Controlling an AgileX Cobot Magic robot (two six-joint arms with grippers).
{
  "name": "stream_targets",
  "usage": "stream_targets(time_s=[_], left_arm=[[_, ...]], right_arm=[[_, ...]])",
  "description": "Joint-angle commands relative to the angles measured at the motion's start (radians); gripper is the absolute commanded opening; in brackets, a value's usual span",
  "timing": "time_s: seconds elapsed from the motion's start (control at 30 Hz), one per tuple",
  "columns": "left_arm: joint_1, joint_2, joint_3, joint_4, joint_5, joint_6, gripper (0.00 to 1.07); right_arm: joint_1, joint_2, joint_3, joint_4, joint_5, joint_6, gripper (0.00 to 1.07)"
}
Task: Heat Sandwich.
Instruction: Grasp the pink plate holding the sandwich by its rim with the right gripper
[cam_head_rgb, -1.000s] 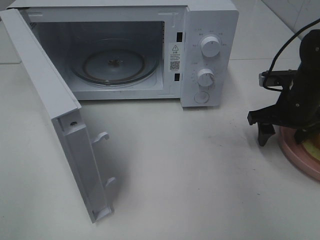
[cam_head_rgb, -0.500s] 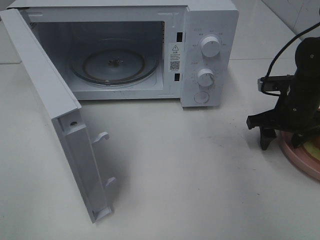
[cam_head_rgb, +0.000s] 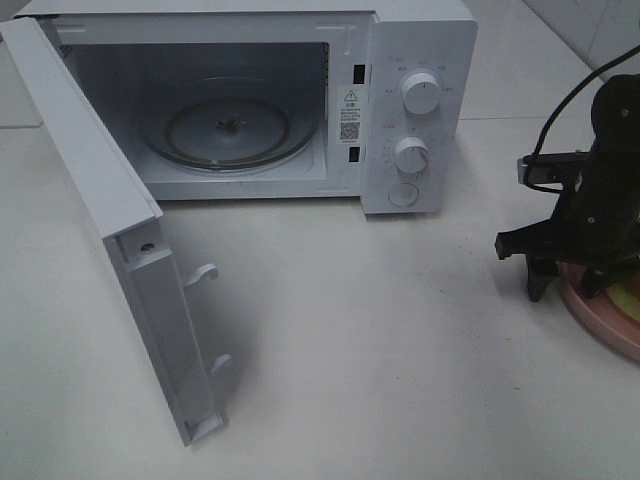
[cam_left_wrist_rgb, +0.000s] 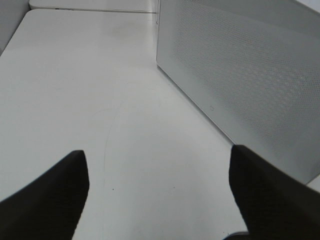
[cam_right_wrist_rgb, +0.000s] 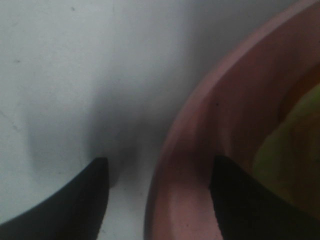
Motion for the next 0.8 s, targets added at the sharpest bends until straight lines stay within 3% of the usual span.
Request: stream_targets(time_s=[0.03,0.6,0.7,0.8], left_arm=[[-0.004,-0.023,0.003,-0.004,-0.016,-0.001,0.72],[-0.004,-0.023,0.003,-0.004,-0.016,-0.001,0.72],[-0.004,-0.023,0.003,-0.004,-0.016,-0.001,0.72],[-0.004,-0.023,0.003,-0.004,-0.016,-0.001,0.72]], right_arm=[[-0.003,0.003,0.006,-0.005,0.017,0.018,0.52],[-0.003,0.003,0.006,-0.028,0.02,0.039,0.17],[-0.003,0.003,0.006,-0.03,0.019,0.034,0.04],[-0.003,0.003,0.006,-0.05,0.018,0.035,0.0]])
